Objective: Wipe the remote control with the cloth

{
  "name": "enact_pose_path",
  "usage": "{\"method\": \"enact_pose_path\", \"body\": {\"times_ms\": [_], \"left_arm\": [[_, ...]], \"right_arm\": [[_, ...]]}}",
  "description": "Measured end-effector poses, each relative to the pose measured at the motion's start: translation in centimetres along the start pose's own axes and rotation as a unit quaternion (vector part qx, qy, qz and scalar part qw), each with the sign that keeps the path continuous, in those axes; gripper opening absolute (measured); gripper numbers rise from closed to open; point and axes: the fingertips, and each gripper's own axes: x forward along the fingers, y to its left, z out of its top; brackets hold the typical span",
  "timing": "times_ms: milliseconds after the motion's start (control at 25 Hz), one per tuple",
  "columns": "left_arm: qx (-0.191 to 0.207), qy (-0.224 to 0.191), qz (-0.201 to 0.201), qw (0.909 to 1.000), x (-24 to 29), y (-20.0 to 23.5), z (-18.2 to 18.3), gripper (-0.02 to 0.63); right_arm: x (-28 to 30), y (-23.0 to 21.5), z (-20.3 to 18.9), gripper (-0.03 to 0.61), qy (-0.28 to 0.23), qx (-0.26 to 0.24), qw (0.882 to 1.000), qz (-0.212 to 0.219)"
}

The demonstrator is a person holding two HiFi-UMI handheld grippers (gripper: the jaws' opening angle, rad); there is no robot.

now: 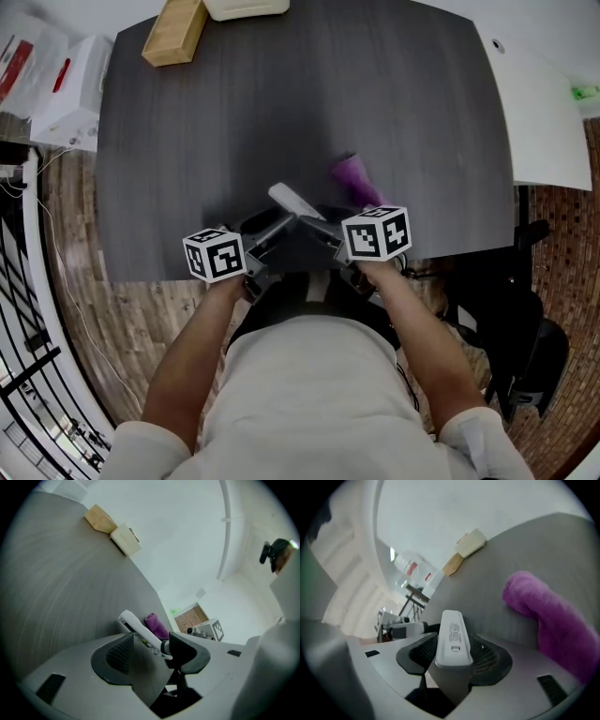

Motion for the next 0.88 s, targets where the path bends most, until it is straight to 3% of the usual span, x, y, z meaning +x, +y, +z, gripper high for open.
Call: {"method": "enact_pose_path", "body": {"times_ms": [120, 240, 360, 520, 880], "left_arm": [[-0.025, -0.007, 0.002, 0.9997, 0.4, 0.3, 0.2, 0.219], [-0.044, -0.007, 0.010, 0.9989, 0.8, 0.7, -0.1, 0.222], [-0.055, -0.012, 0.008, 0.9984, 1.2, 0.6, 0.2, 0.227], [-0.078, -0.024, -0.002, 0.9966, 1.2, 0.6, 0.8, 0.230], [-0.162, -0.028, -0.089, 0.9824, 1.8, -0.6, 0.3, 0.247]], "right_arm": [[0.3, 0.0, 0.0, 0.227, -0.037, 0.116, 0.992, 0.043], [0.4, -0.3, -0.1, 0.227, -0.074, 0.240, 0.963, 0.093], [0.2, -0.5, -0.2, 0.227, -0.104, 0.300, 0.939, 0.130], [-0.2, -0.5, -0.2, 0.227, -0.118, 0.305, 0.933, 0.150], [0.1, 2.3, -0.4, 0.227, -0.081, 0.234, 0.947, 0.206]]}}
